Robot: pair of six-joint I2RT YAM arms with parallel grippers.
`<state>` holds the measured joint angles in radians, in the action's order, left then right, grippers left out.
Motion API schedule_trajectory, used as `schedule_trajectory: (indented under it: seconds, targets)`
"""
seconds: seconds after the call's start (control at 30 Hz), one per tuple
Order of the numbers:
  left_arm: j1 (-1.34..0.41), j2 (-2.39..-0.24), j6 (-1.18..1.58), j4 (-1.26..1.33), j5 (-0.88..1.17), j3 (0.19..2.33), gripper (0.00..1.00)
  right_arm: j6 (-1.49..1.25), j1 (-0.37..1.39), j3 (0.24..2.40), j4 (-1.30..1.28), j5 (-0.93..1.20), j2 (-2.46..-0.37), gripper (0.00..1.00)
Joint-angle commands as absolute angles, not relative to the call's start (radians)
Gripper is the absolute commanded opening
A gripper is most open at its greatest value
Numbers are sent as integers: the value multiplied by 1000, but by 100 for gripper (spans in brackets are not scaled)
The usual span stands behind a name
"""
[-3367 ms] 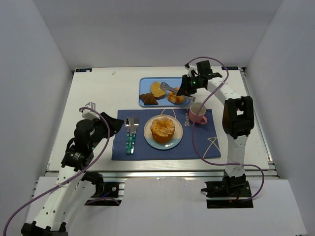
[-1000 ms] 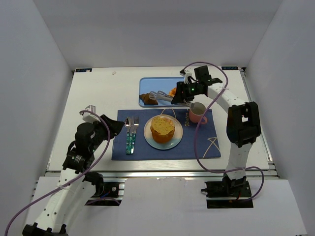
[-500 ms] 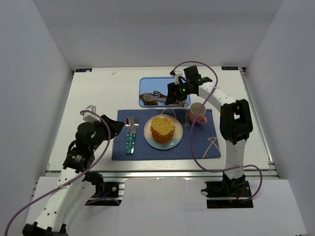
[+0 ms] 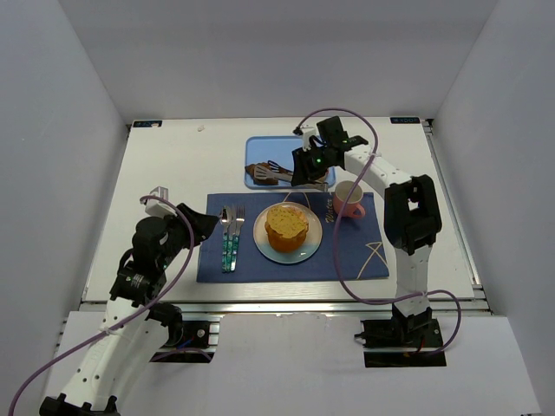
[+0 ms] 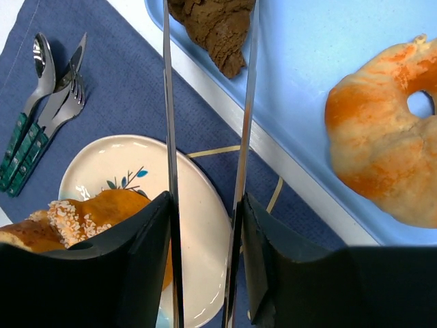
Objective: Place the bread
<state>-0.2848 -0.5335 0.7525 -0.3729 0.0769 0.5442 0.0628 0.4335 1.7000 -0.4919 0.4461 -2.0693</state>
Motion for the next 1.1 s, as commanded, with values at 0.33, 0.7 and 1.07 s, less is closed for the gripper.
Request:
schedule_trajectory:
  seconds: [0.33,0.7,1.07]
  targets:
    - [-284,-515,749,-391,57,560,55,60,364,1648,-475,560,-1751,10]
    - [-285,-509,755,-359,77,531,55,270,364,1042,-552,626,-1151,7]
    - [-285,-529,752,-339,104,529,55,314,364,971,-635,610,-1066,13]
